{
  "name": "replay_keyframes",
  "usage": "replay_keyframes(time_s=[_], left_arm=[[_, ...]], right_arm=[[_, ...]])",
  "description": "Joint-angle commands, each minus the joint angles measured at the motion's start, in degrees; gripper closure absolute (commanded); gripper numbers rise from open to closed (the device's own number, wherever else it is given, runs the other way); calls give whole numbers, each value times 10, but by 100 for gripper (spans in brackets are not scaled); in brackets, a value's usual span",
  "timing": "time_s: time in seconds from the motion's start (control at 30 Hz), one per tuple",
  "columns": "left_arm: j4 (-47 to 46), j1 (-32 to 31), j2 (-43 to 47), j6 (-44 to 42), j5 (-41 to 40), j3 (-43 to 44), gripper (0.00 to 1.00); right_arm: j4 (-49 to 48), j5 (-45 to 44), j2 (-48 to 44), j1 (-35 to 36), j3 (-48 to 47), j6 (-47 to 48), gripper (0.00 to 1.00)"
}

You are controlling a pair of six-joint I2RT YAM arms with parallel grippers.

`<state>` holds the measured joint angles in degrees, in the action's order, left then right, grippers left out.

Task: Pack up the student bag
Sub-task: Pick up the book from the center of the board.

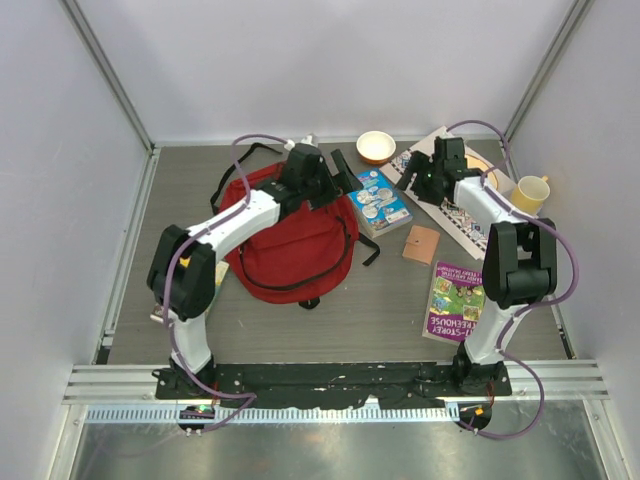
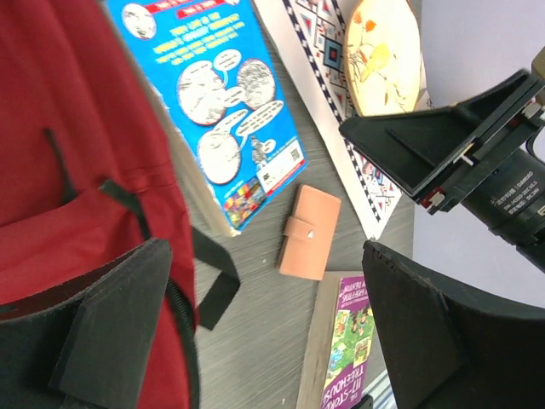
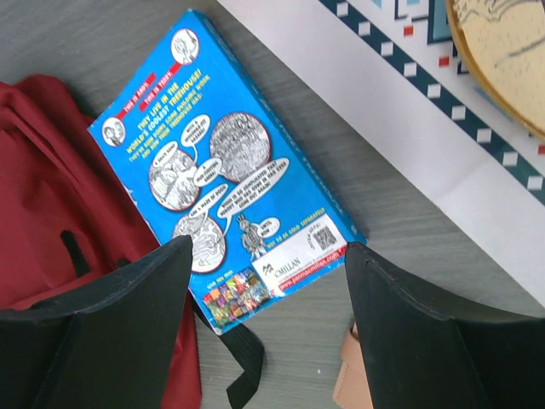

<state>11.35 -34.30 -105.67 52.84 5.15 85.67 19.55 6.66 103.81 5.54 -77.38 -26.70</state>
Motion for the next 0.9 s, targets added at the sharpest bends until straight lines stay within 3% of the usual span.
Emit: replay_keyframes(time_s=[0.0, 0.33, 0.63, 0.87], left_arm=[[-68, -23, -44, 59, 16, 47, 4], [-111, -55, -137, 119, 7, 92, 9], [-112, -58, -189, 143, 0, 115, 13], [-24, -65, -202, 104, -45, 158, 13]], right_arm=[[-33, 42, 24, -24, -26, 13, 23], [-91, 139, 50, -46, -13, 38, 23], [-92, 141, 96, -46, -30, 43, 23], [-97, 148, 118, -46, -44, 49, 23]])
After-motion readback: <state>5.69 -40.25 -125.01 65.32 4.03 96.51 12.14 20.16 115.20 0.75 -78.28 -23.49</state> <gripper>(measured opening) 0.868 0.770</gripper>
